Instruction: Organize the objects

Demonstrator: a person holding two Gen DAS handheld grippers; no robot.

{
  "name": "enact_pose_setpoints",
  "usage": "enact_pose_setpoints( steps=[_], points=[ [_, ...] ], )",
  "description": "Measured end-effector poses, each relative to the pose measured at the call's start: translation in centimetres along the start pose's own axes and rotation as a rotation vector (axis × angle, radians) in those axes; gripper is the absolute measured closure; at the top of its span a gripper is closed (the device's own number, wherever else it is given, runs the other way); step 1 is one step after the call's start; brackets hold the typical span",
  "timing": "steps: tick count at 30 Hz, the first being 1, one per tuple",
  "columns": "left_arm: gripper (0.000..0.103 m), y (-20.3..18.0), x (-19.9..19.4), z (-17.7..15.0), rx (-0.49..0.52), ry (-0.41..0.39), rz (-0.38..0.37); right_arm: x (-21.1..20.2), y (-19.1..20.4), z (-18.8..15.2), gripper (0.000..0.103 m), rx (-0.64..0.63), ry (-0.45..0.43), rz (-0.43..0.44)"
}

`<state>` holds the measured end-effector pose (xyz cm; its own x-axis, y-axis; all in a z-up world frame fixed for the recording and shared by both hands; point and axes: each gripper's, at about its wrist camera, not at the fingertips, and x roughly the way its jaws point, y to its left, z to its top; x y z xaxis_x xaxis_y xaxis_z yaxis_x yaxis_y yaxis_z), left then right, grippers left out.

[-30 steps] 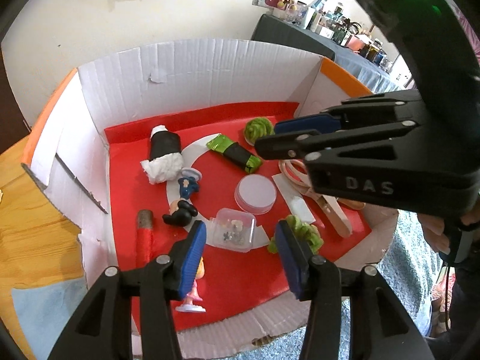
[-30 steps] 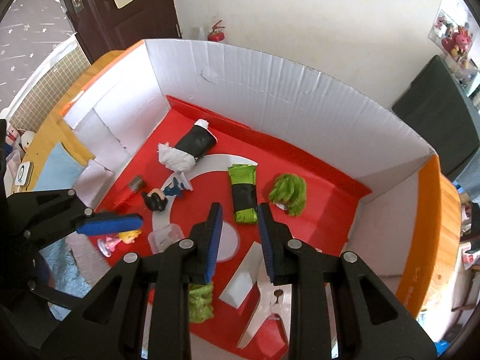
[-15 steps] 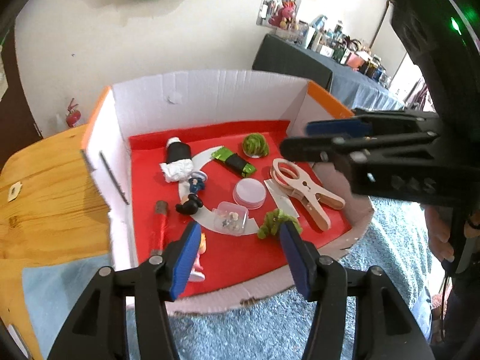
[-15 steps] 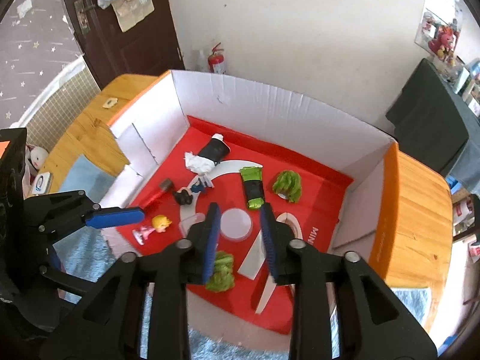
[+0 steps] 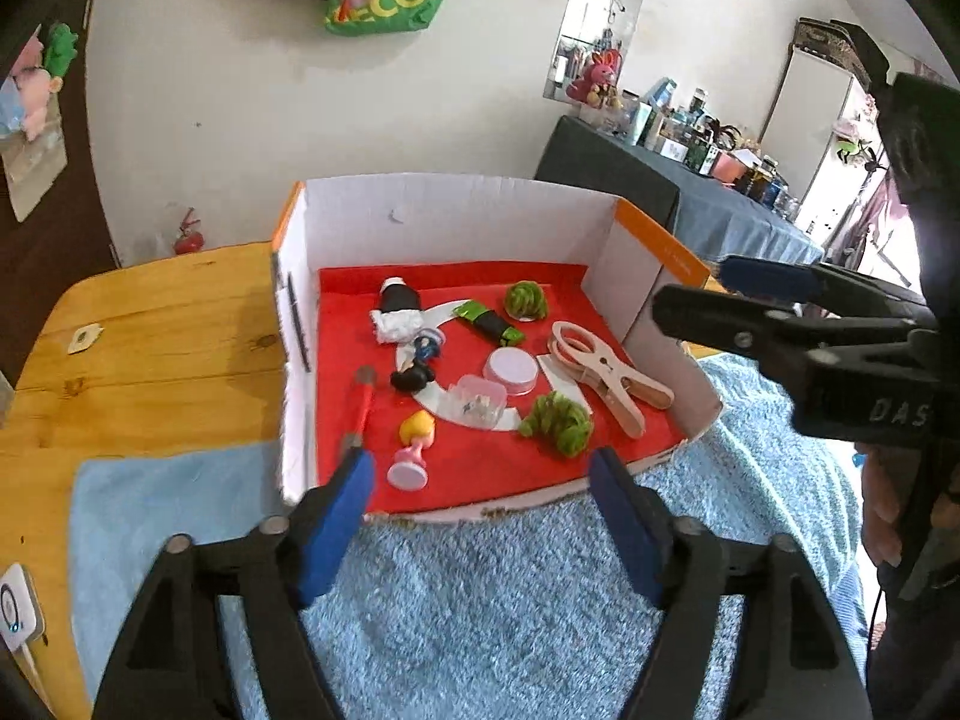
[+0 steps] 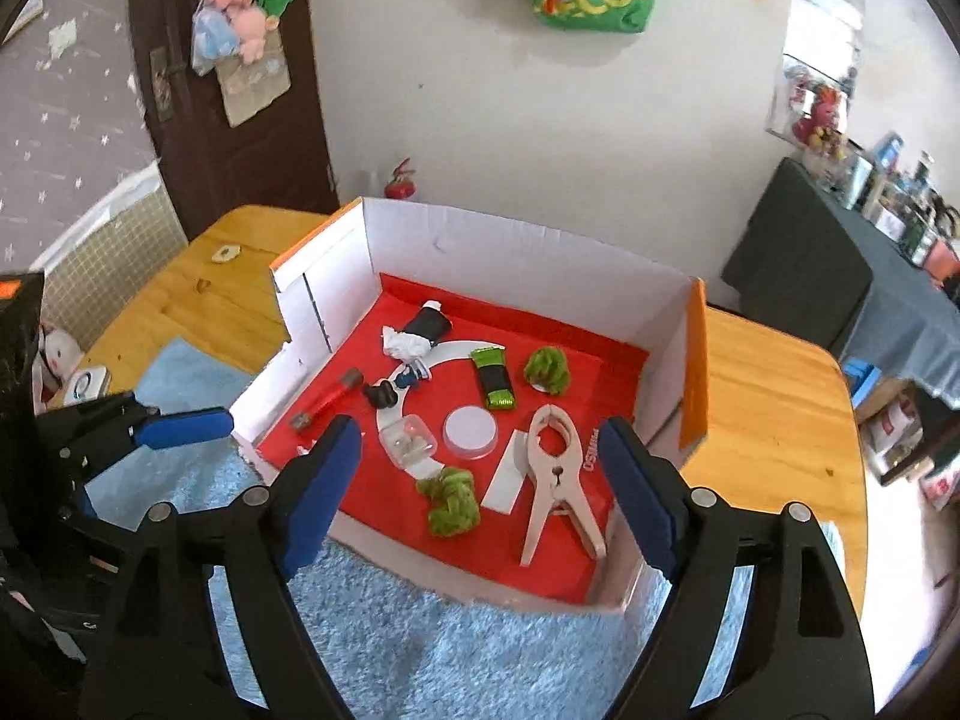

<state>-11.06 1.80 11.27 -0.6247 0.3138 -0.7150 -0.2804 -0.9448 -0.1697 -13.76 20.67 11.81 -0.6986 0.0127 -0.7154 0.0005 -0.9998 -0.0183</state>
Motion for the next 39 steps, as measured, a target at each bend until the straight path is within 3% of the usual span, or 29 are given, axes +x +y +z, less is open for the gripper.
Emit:
enact_pose_setpoints(
  steps=[12, 14, 19, 39],
  points=[
    [0.010, 0.4, -2.1, -2.4, -0.021, -0.062, 0.068, -1.8, 1.4, -3.5, 0.011, 0.031, -0.064, -0.039],
    [0.004, 0.6, -2.1, -2.6, -0.036, -0.068, 0.072, -2.0, 1.8, -4.2, 0.011, 0.031, -0.075, -0.051],
    [0.004, 1.2, -2.3, -3.7, -0.067, -0.082, 0.101, -2.3, 2.0, -6.1, 0.010, 0.063, -0.092, -0.071],
    [0.000, 0.8, 1.7, -7.3, -0.065, -0.018, 0.192, 1.9, 0.6, -12.0, 0.009, 0.141, 0.008, -0.120]
  ],
)
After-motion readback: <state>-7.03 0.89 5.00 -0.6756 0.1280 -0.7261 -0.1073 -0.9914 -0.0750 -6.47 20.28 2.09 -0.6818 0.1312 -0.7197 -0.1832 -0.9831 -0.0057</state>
